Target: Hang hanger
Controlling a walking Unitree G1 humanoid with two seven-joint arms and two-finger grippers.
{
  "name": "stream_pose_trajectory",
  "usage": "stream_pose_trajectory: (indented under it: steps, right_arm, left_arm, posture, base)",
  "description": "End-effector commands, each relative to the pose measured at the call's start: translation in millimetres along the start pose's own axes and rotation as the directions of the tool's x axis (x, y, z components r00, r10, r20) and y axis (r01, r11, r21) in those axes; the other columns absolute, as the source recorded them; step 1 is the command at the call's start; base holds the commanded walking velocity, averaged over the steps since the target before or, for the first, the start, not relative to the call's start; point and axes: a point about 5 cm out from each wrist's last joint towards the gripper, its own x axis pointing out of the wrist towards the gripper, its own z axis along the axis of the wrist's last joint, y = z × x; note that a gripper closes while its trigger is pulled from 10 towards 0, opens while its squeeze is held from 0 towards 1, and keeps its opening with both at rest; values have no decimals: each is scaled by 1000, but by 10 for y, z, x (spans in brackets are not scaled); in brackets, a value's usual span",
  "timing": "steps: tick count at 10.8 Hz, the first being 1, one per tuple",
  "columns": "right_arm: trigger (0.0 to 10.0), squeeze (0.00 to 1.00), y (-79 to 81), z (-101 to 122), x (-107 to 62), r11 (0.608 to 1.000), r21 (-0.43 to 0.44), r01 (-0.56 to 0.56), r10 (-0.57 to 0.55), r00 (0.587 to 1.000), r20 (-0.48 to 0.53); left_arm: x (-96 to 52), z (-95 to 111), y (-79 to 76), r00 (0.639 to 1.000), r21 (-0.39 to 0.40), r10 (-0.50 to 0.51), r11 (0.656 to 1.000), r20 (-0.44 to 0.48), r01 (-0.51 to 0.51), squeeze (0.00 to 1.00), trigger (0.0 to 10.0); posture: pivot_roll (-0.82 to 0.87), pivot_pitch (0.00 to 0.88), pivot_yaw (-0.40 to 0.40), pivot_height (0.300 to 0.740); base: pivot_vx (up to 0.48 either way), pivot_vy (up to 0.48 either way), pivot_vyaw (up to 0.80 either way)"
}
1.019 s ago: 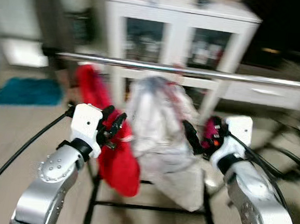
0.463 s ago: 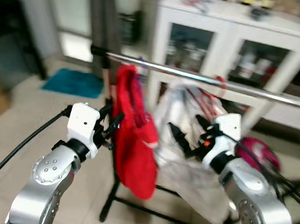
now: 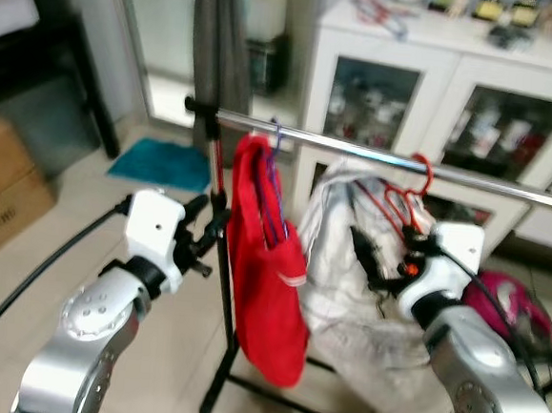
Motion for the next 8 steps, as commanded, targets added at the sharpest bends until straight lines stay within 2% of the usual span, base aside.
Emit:
stream_pose_trajectory:
  steps: [1,2,3,4,6,8]
  right_arm:
    - [10000,1000,46,-9,8,1000,8,-1,1,1000,-14]
    - [10000,1000,36,-5,7,1000,8,15,-15,1000,-14]
    - [10000,922,29,-4,-1,1000,5,19,-19,1000,-13]
    - [10000,0,32,-8,4,1000,-3,19,-19,1000,-20]
    - [10000,0,49,5,37,1000,0,11,-11,1000,-29]
    - [10000,0,48,39,80,1000,-16,0,0,1000,-13]
  left_arm:
    - [-10,-20,39,1000,8,11,1000,-18,-11,0,10000]
    - [-9,-28,41,1000,6,11,1000,-25,-11,0,10000]
    - [-13,-38,42,999,2,16,1000,-30,-16,0,10000]
    - [-20,-43,41,999,-2,19,1000,-32,-19,0,10000]
    - [-32,-59,44,998,-28,44,999,-43,-45,0,10000]
    - [-26,-61,29,999,4,33,999,-39,-33,0,10000]
  posture:
    - [33,0,-23,740]
    - [31,0,-22,740]
    - [33,0,-29,740]
    - [33,0,-30,740]
    - [32,0,-40,740]
    - [34,0,-48,740]
  base:
    - [0,480,-788]
    - [0,442,-600]
    - [0,0,0]
    - [0,0,0]
    - [0,0,0]
    - [0,0,0]
